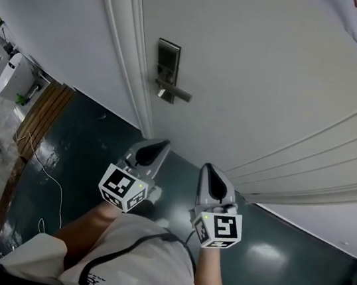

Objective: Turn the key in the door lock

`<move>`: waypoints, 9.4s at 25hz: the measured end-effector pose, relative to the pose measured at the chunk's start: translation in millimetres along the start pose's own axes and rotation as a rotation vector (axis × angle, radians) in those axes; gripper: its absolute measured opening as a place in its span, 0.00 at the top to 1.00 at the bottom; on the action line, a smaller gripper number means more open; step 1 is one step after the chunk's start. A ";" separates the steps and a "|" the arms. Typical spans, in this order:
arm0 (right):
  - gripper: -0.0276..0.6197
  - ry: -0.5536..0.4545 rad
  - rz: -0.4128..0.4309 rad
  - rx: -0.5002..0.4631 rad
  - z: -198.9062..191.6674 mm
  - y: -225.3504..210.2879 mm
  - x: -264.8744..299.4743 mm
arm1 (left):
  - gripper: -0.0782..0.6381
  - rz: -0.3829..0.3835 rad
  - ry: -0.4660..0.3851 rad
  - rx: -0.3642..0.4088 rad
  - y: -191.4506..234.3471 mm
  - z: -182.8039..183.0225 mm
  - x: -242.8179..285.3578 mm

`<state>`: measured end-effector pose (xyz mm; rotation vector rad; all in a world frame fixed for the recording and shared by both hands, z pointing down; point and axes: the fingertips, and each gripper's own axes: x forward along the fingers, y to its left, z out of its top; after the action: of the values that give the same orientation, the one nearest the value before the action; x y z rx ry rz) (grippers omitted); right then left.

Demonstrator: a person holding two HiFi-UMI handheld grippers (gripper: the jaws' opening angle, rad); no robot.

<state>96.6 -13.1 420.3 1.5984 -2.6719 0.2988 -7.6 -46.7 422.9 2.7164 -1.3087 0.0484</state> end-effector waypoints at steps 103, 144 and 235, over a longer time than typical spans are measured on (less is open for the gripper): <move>0.95 0.099 -0.011 -0.075 -9.5 -15.9 170.6 | 0.80 0.143 0.304 1.012 194.5 -82.2 125.1; 0.94 0.068 -0.012 -0.075 -8.2 -22.6 161.0 | 0.83 0.226 0.246 0.206 206.3 -77.6 125.8; 0.94 0.086 -0.049 -0.088 -2.1 -39.7 109.8 | 0.68 -0.029 -0.131 -1.190 213.7 -82.7 121.5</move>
<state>78.7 -126.7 440.5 1.5851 -2.5415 0.2398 -96.5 -262.4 536.3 1.7053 -0.8560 -0.6822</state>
